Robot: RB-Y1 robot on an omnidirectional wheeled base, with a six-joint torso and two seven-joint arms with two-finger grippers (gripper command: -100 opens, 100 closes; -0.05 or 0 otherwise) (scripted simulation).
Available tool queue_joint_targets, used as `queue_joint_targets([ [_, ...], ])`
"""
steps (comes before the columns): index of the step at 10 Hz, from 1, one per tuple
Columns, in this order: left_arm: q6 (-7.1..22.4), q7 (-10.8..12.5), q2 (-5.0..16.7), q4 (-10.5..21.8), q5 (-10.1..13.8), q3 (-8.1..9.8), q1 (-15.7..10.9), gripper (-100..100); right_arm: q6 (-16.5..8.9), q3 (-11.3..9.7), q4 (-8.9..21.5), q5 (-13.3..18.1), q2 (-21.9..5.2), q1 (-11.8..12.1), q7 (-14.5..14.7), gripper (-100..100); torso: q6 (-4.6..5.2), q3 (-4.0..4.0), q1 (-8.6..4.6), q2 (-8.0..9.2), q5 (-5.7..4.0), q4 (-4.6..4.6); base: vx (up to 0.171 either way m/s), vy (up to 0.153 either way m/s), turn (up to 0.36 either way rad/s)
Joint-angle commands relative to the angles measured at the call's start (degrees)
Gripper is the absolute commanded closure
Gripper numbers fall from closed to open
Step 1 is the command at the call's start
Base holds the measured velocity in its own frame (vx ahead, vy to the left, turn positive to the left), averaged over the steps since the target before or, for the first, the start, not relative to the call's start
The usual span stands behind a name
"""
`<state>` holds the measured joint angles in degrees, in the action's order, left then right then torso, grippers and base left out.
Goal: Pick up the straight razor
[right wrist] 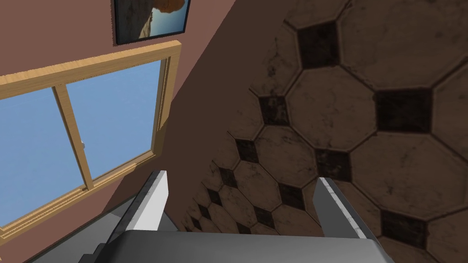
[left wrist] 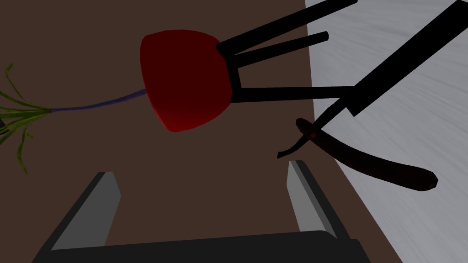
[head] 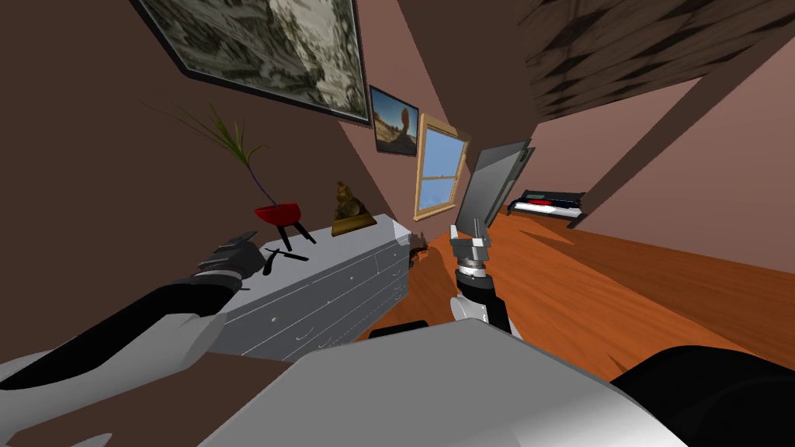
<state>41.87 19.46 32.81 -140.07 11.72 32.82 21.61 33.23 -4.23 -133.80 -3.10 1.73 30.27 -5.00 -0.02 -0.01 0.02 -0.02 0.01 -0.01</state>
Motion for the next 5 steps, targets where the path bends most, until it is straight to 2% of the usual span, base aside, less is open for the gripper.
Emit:
queue_joint_targets([
  [1, 1.6, 0.1, 0.1, -0.1, 0.1, 0.1, 0.0, -100, 0.0, 0.0, 0.0, 0.0, 0.0, 0.0, 0.0, 0, 0.0, 0.0, 0.0, 0.0, 0.0, 0.0, 0.0, 0.0, 0.0],
  [2, 4.0, 0.5, 1.1, -0.3, 1.0, 0.85, 0.0, -100, 0.0, 0.0, 0.0, 0.0, 0.0, 0.0, 0.0, 0, 0.0, 0.01, 0.0, 0.01, 0.0, 0.0, 0.008, 0.003, -0.057],
  [5, 8.1, 1.0, 2.1, -0.5, 1.8, 1.53, 0.0, -100, 0.0, 0.0, 0.0, 0.0, 0.0, 0.0, 0.0, 0, 0.01, 0.0, 0.02, 0.0, 0.0, 0.0, 0.009, 0.006, -0.051],
])
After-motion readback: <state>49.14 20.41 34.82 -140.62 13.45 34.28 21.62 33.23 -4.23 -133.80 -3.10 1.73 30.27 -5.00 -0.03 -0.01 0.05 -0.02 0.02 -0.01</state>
